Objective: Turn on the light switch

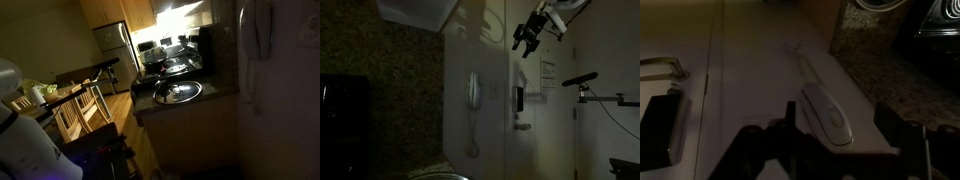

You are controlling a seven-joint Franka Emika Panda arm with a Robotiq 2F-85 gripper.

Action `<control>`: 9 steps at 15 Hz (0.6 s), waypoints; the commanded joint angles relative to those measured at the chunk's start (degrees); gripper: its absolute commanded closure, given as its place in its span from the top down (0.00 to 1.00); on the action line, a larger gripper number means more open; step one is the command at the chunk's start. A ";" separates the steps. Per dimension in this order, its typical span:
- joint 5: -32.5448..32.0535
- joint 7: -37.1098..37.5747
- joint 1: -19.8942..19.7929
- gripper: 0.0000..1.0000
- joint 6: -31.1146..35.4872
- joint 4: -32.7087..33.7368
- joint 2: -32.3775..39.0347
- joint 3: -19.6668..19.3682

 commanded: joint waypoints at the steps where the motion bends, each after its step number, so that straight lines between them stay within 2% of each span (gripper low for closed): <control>1: 2.44 0.32 -0.13 0.50 0.11 3.04 2.31 -0.06; 7: 2.88 1.67 -1.67 0.05 2.07 7.04 5.28 -0.65; 8: 3.17 1.77 -1.88 0.01 1.11 7.98 5.97 -1.18; 9: 3.41 1.86 -2.06 0.00 1.03 8.58 6.53 -1.62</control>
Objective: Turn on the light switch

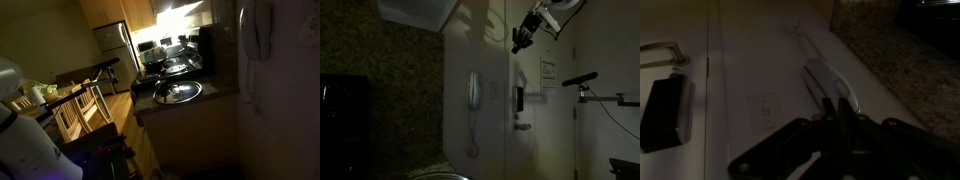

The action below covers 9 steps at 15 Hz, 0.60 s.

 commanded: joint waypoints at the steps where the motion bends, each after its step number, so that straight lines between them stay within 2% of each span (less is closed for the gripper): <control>1: 2.08 0.34 -1.06 0.00 -1.04 4.12 3.45 -1.47; 2: 0.66 -0.17 -1.02 0.01 -0.23 1.37 1.21 -0.49; 9: 0.61 0.36 -1.33 0.00 -0.37 2.93 3.19 -0.93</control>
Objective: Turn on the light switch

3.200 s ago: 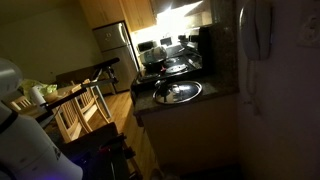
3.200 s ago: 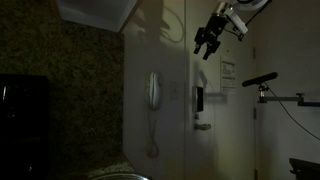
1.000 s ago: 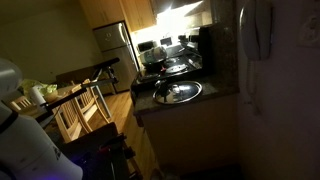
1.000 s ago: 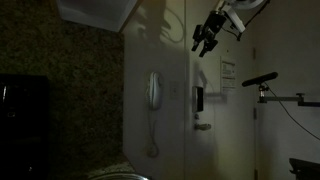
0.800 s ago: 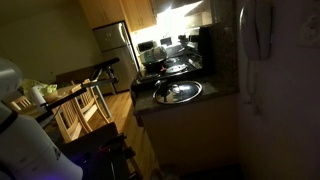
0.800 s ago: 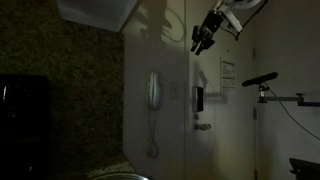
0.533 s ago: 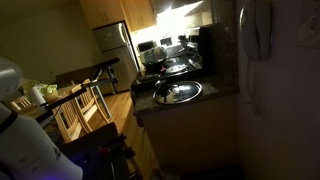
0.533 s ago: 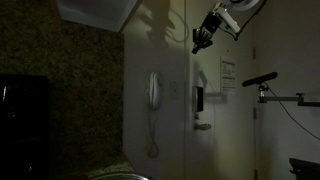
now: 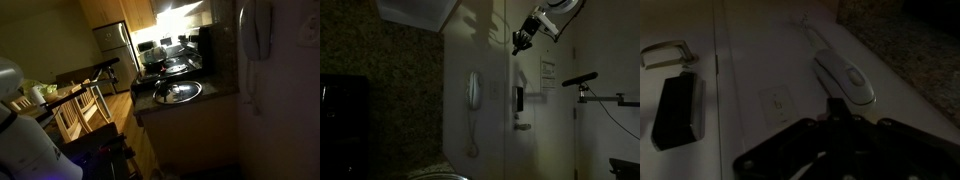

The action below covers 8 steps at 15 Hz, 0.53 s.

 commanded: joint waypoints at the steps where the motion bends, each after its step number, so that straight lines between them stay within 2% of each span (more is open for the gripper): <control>1: -0.55 0.94 -0.85 0.00 -0.40 1.04 1.28 1.23; 8: -2.89 5.65 -1.78 0.00 -0.89 5.89 8.88 1.89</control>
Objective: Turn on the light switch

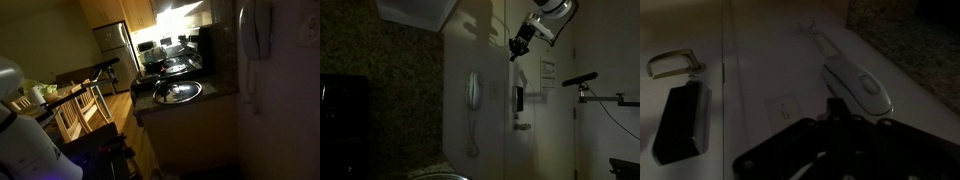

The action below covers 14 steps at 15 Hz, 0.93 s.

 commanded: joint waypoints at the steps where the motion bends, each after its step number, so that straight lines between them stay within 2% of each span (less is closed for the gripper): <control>1: -1.84 3.74 -1.35 0.00 -0.82 4.72 5.12 1.19; 8: -4.24 6.70 -1.60 0.00 -1.56 11.24 12.32 0.80; 10: -2.63 4.45 -1.57 0.00 -4.48 12.99 13.41 0.61; 11: -2.92 4.32 -1.56 0.01 -1.19 9.79 11.81 0.71; 13: -2.93 4.32 -1.57 0.01 -2.33 11.01 12.71 0.71; 14: -2.53 4.15 -1.41 0.00 2.08 8.24 11.07 0.87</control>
